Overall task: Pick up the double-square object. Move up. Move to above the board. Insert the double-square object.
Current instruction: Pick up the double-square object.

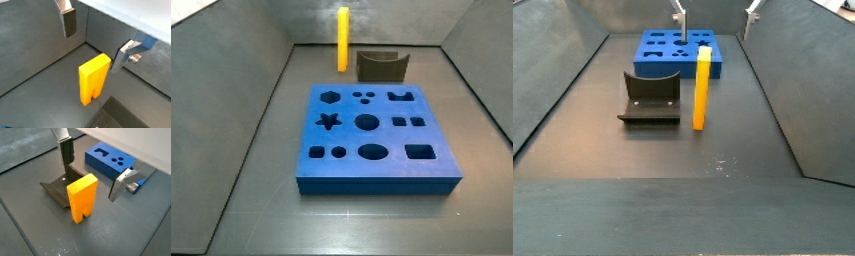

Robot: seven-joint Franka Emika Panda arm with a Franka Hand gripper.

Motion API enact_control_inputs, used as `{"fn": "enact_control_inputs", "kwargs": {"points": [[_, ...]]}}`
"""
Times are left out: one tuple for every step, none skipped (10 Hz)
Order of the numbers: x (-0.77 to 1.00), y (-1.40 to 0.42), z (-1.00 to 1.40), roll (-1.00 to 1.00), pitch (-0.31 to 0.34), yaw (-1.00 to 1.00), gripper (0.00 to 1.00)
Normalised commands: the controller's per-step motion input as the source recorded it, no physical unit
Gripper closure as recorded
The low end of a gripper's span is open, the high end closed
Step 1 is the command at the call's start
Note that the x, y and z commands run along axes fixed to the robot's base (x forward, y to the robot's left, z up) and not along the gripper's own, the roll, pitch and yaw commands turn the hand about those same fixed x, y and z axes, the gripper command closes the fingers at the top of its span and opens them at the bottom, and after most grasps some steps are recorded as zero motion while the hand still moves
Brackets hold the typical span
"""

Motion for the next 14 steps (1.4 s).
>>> {"fn": "enact_control_inputs", "kwargs": {"points": [[-0.01,0.00,0.00,0.01,0.000,0.00,0.00],[0.00,0.00,-0.41,0.07,-0.086,0.00,0.00],[0.08,0.00,-0.61,0.06,-0.163,0.00,0.00],[0.17,0.00,-0.56,0.00,-0.143,-0.03,0.00],[0.20,0.00,-0.51,0.00,-0.147,-0.06,0.00],[0.14,0.00,-0.65,0.00,-0.174,-0.05,0.00],[0.03,0.00,-0.82,0.06,-0.186,0.00,0.00],[0.00,0.00,-0.83,0.09,-0.191,0.00,0.00],[-0.07,0.01,-0.15,0.00,-0.084,-0.02,0.00],[0.01,0.00,0.00,0.02,0.009,0.00,0.00],[0.00,0.00,0.00,0.00,0.000,0.00,1.00],[0.00,0.00,0.00,0.00,0.000,0.00,1.00],[0.00,0.00,0.00,0.00,0.000,0.00,1.00],[0.00,0.00,0.00,0.00,0.000,0.00,1.00]]}}
